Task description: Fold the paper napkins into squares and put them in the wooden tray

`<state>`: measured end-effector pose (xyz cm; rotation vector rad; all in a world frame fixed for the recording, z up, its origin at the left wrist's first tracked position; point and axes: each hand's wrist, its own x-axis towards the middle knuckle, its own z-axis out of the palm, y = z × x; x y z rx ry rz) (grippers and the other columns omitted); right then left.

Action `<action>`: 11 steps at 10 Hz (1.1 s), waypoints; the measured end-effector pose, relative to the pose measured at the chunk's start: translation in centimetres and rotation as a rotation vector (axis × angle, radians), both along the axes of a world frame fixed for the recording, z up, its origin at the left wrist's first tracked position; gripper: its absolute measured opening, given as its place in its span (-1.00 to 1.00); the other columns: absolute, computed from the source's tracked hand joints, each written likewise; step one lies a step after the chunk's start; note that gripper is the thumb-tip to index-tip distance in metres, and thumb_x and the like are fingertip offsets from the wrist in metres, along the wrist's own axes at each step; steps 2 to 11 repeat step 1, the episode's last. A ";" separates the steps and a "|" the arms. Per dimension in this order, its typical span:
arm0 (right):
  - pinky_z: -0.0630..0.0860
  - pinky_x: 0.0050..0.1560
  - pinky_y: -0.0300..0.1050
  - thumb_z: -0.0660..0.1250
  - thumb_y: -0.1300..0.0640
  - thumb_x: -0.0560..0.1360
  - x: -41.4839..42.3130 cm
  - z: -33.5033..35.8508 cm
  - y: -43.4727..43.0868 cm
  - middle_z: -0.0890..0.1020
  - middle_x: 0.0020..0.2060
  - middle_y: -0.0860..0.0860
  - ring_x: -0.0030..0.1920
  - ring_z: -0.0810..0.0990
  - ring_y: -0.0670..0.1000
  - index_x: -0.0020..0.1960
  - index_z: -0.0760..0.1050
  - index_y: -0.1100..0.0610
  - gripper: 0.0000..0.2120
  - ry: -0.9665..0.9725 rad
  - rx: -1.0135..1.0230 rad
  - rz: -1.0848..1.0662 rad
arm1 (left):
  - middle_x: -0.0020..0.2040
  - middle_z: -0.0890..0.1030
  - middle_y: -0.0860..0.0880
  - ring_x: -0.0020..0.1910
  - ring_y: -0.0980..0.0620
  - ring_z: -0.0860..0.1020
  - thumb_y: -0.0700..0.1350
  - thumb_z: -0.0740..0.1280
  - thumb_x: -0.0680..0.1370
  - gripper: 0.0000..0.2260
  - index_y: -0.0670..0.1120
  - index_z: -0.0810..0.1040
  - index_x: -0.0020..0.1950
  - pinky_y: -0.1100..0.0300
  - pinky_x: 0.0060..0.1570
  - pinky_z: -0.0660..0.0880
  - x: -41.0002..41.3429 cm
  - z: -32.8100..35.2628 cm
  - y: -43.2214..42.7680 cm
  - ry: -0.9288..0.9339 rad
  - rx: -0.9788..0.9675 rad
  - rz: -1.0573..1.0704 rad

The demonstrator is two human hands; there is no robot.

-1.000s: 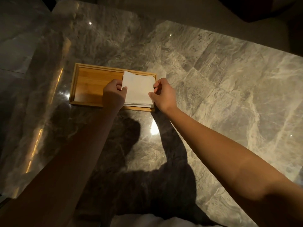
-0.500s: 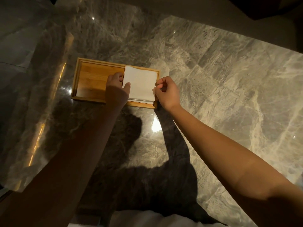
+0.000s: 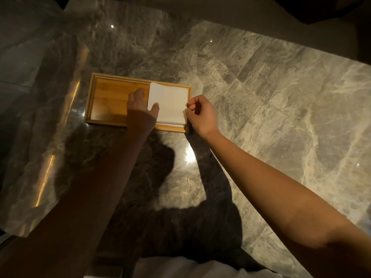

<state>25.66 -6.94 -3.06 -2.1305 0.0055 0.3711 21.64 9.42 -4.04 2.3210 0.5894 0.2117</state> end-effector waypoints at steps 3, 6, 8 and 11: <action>0.39 0.17 -0.14 0.34 0.16 0.46 -0.5 0.6 -0.6 0.54 0.15 0.06 0.22 0.44 0.08 0.15 0.49 0.11 -0.74 -0.211 -0.242 0.139 | 0.38 0.34 -0.31 0.36 -0.24 0.33 -0.08 0.32 0.52 -0.42 -0.30 0.21 0.43 -0.02 0.36 0.31 -0.2 1.0 -0.4 0.005 0.033 -0.006; 0.39 0.17 -0.14 0.34 0.16 0.46 -0.5 0.6 -0.6 0.54 0.15 0.06 0.22 0.44 0.08 0.15 0.49 0.11 -0.74 -0.211 -0.242 0.139 | 0.38 0.34 -0.31 0.36 -0.24 0.33 -0.08 0.32 0.52 -0.42 -0.30 0.21 0.43 -0.02 0.36 0.31 -0.2 1.0 -0.4 0.005 0.033 -0.006; 0.39 0.17 -0.14 0.34 0.16 0.46 -0.5 0.6 -0.6 0.54 0.15 0.06 0.22 0.44 0.08 0.15 0.49 0.11 -0.74 -0.211 -0.242 0.139 | 0.38 0.34 -0.31 0.36 -0.24 0.33 -0.08 0.32 0.52 -0.42 -0.30 0.21 0.43 -0.02 0.36 0.31 -0.2 1.0 -0.4 0.005 0.033 -0.006; 0.39 0.17 -0.14 0.34 0.16 0.46 -0.5 0.6 -0.6 0.54 0.15 0.06 0.22 0.44 0.08 0.15 0.49 0.11 -0.74 -0.211 -0.242 0.139 | 0.38 0.34 -0.31 0.36 -0.24 0.33 -0.08 0.32 0.52 -0.42 -0.30 0.21 0.43 -0.02 0.36 0.31 -0.2 1.0 -0.4 0.005 0.033 -0.006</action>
